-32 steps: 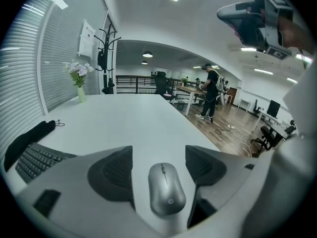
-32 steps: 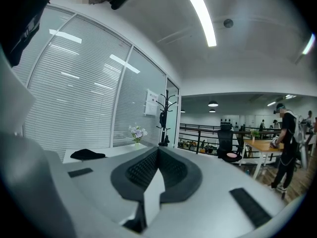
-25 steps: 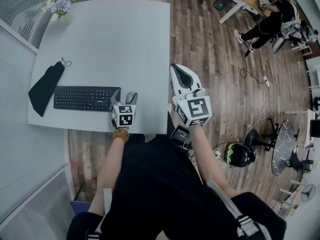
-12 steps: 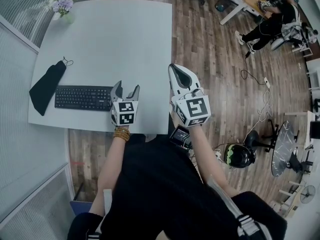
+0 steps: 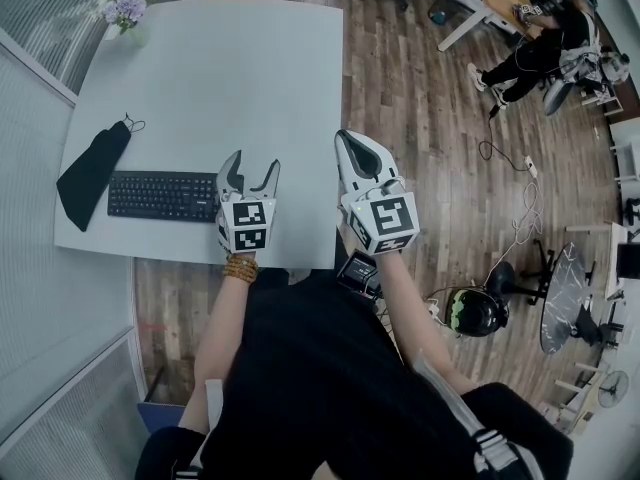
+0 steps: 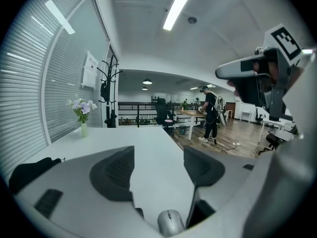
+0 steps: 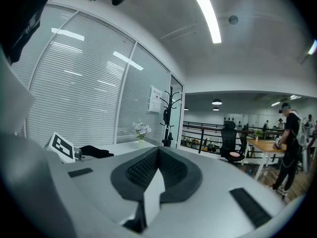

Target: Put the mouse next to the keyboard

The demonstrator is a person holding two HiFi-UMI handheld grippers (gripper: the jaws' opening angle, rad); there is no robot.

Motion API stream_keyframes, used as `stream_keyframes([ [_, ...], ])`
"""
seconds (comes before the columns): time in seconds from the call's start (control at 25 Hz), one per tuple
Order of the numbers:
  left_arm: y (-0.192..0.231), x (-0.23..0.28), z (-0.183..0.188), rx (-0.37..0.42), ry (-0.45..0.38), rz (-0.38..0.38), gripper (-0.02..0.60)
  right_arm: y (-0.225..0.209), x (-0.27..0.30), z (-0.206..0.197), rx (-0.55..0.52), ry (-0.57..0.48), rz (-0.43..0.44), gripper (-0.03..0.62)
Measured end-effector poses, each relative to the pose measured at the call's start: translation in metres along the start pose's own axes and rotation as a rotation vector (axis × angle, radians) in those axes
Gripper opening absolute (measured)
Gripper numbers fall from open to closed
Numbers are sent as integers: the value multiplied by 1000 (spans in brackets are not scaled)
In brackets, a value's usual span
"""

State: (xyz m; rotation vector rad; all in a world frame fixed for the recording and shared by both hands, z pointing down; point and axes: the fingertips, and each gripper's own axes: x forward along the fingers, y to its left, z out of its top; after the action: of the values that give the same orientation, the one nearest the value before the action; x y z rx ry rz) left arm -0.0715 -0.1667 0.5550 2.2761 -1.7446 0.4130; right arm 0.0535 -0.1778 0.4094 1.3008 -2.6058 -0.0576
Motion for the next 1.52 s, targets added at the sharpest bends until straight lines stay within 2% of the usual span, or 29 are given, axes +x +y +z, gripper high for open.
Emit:
stream_keyframes([
  [0.92,-23,-46,134,56,-277,-33,265,2,-5,0,4,-8,-7,-3],
  [1.52,-30,-62,150,89,-322,7,222,6,-14,1,-3,-13,6,-3],
])
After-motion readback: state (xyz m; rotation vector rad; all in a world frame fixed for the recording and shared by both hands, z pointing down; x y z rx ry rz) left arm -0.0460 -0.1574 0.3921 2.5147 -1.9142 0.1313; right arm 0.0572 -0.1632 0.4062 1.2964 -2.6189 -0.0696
